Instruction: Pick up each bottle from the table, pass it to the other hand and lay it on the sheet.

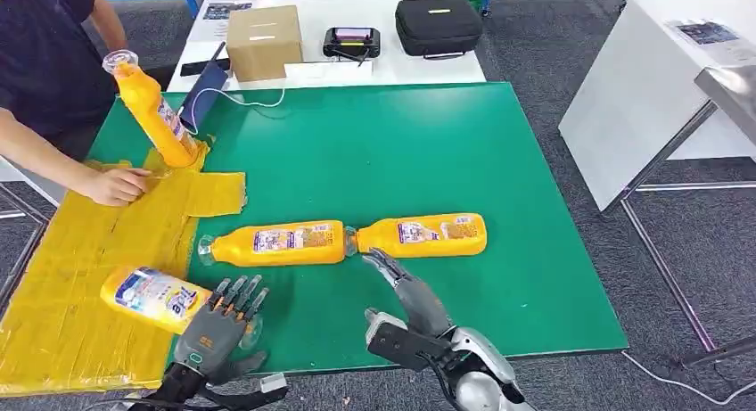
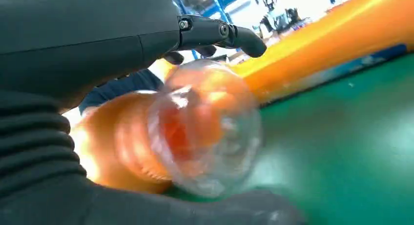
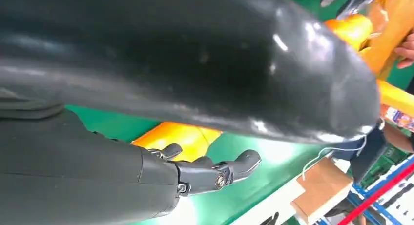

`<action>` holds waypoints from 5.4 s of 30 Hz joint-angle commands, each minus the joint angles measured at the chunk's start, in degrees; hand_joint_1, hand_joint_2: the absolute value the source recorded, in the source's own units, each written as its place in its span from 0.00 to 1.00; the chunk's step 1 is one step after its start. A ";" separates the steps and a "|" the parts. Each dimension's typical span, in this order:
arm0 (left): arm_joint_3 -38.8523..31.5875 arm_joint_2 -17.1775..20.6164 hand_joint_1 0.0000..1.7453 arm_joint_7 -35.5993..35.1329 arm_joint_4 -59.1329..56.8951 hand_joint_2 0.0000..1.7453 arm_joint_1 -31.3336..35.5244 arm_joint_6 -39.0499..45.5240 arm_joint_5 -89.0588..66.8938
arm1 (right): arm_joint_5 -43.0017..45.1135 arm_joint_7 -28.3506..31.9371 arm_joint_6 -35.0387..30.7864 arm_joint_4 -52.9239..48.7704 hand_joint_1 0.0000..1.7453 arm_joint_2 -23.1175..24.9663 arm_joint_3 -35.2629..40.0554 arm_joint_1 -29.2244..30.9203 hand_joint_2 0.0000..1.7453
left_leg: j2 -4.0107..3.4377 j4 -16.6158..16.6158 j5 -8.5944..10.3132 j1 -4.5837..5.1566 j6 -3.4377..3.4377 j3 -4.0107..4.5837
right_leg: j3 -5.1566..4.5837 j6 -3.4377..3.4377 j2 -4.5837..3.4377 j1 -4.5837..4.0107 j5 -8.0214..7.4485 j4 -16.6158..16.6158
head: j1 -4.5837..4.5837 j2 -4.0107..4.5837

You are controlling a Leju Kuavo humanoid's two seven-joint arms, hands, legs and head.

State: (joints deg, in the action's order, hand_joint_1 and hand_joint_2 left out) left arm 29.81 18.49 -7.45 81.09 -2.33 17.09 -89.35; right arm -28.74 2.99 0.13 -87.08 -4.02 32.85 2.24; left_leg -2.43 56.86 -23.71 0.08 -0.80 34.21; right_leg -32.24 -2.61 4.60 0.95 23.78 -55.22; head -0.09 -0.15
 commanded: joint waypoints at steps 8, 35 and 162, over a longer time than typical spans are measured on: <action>-30.23 -15.50 0.00 36.09 21.65 0.00 -10.22 -10.58 58.88 | -31.16 -4.58 -17.68 11.89 0.00 0.59 -5.50 11.72 1.00 | -0.17 0.19 -0.13 -0.13 0.02 0.31 | -0.36 0.07 -0.74 -0.11 -0.01 -0.08 | -0.02 0.00; -34.37 -23.94 0.00 41.37 22.86 0.00 -6.47 -30.20 88.08 | -35.72 -4.85 -14.88 47.87 0.00 9.14 -1.31 37.80 1.00 | 0.01 0.03 0.16 -0.07 0.03 0.38 | -0.35 -0.06 -0.29 -0.11 -0.14 -0.03 | -0.02 0.00; -22.48 -28.13 0.00 39.96 20.80 0.00 -6.48 -30.83 106.50 | -14.72 0.48 2.79 36.63 0.00 -9.98 2.57 30.96 1.00 | 0.13 0.09 -0.43 0.17 -0.41 -0.15 | 0.45 -0.44 -0.42 0.20 0.17 0.31 | -0.24 0.00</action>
State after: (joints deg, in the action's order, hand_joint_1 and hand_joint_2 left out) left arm 6.14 -11.28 32.96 105.72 -10.81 -13.88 16.81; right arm -44.00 3.43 2.86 -59.36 -15.47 32.24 29.19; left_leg -2.40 56.97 -24.04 0.34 -1.34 34.33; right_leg -32.02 -3.25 4.74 1.18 23.89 -54.95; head -0.33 -0.15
